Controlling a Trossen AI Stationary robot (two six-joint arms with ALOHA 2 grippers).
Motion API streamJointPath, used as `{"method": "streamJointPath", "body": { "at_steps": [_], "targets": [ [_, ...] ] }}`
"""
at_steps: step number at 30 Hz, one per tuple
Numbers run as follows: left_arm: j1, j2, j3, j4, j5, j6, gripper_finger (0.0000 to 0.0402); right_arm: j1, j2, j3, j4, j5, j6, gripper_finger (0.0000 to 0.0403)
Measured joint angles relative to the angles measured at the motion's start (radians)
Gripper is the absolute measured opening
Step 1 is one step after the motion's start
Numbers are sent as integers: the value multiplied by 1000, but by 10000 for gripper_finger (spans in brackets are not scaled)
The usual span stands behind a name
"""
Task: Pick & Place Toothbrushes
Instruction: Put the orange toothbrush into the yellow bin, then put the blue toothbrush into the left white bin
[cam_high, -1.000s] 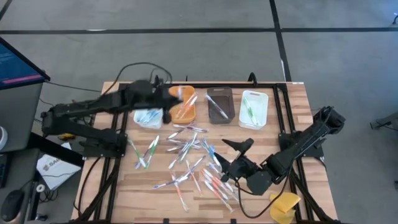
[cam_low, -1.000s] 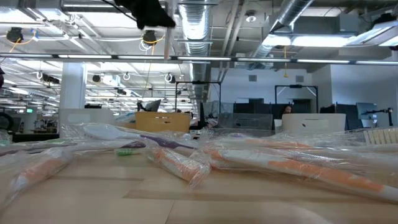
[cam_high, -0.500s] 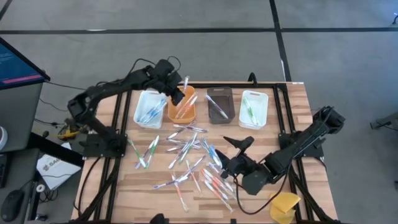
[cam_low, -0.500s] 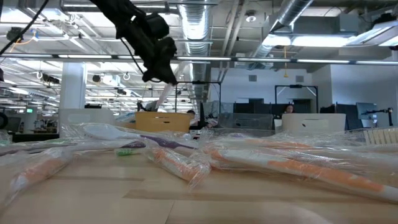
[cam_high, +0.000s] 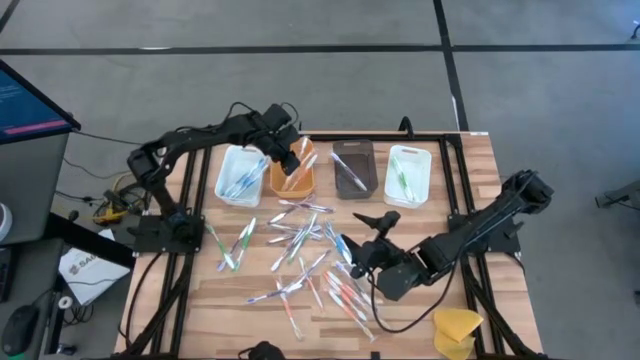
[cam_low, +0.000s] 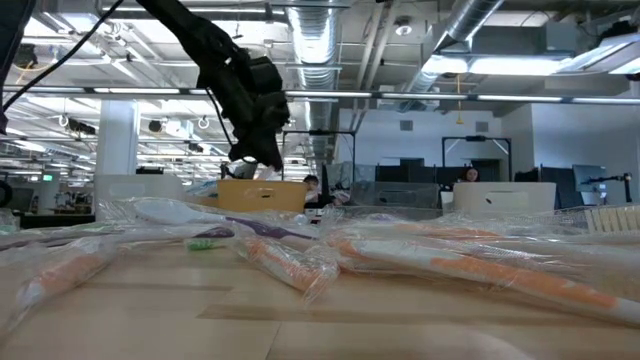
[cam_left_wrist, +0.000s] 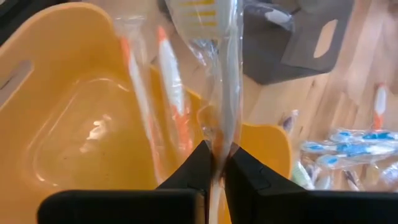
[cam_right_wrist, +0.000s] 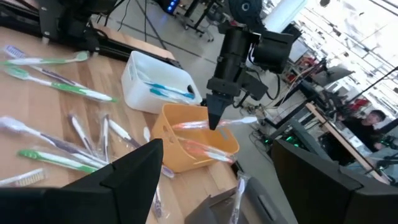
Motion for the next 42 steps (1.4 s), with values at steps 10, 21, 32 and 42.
{"method": "streamJointPath", "body": {
  "at_steps": [10,21,32,42],
  "targets": [
    [0,-4,-1,4,-2,3,51,-11,0,0,-19,-8,0,297],
    [3,-1,-40,1,-48,27,86,-9,0,0,-20,-8,37,297],
    [-7,-154,-41,14,-138,44,157,-13,0,0,-31,-62,63,297],
    [-165,-492,-86,16,-120,38,192,-75,-78,0,-203,-531,423,297]
  ]
}}
